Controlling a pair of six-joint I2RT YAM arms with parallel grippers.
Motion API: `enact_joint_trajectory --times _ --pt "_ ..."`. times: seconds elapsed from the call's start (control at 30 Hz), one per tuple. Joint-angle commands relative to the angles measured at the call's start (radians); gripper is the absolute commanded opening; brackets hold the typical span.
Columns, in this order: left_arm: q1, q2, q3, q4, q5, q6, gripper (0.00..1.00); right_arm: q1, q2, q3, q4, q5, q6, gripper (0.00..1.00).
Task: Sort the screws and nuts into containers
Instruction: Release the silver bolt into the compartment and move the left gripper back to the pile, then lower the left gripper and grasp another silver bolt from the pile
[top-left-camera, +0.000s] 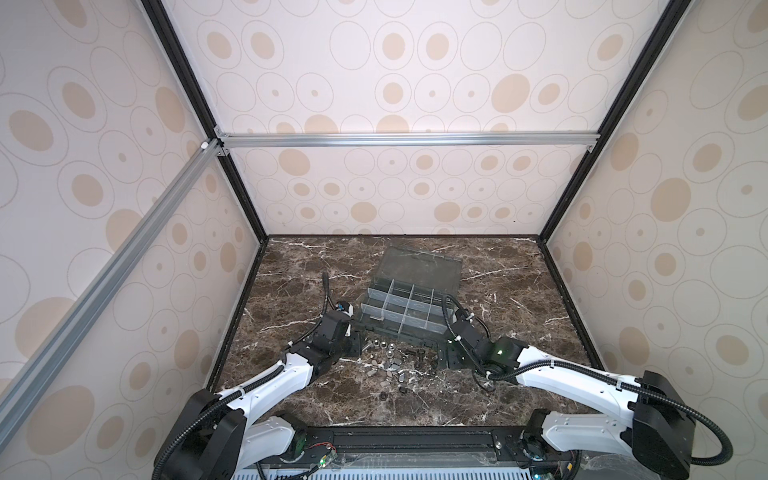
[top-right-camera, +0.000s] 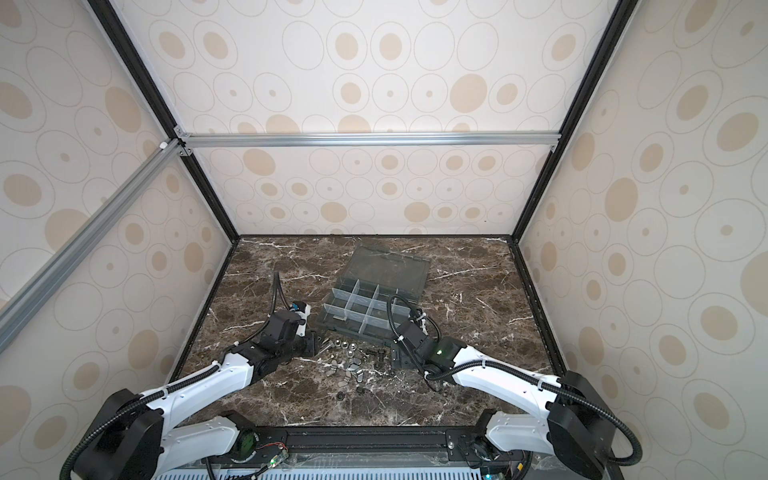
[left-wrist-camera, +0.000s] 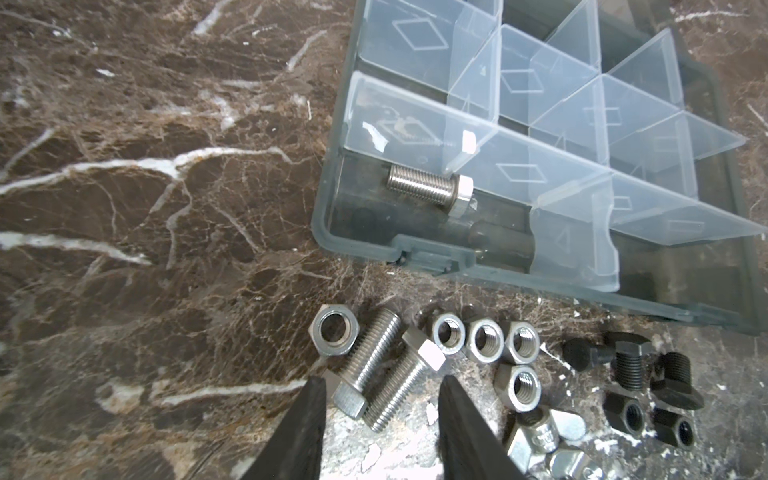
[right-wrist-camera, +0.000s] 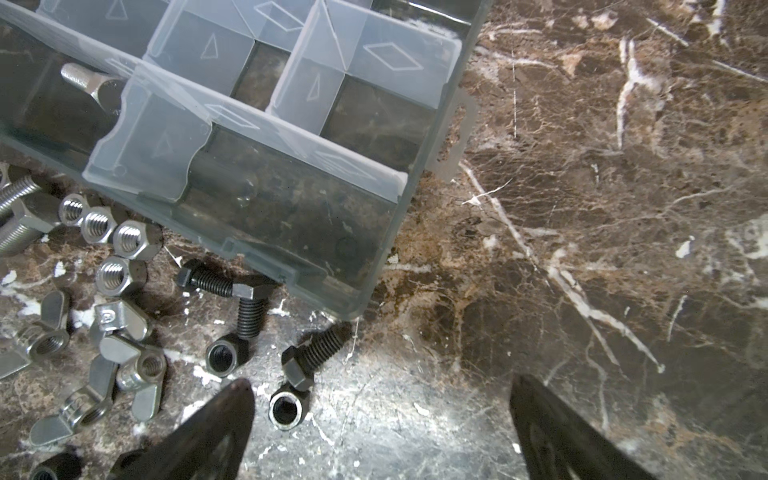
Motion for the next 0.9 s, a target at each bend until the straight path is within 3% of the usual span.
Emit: enact_joint_trajectory --times 0.0,0.87 --pt "0.006 0.011 -0.002 0.002 0.003 0.018 0.45 -0.004 -0.02 -0.024 -0.026 0.002 0.027 1.0" --pt "-0.021 0.18 0.072 0.006 -0.057 0.093 0.36 -0.004 0.025 0.021 -0.058 0.016 0.021 1.0"
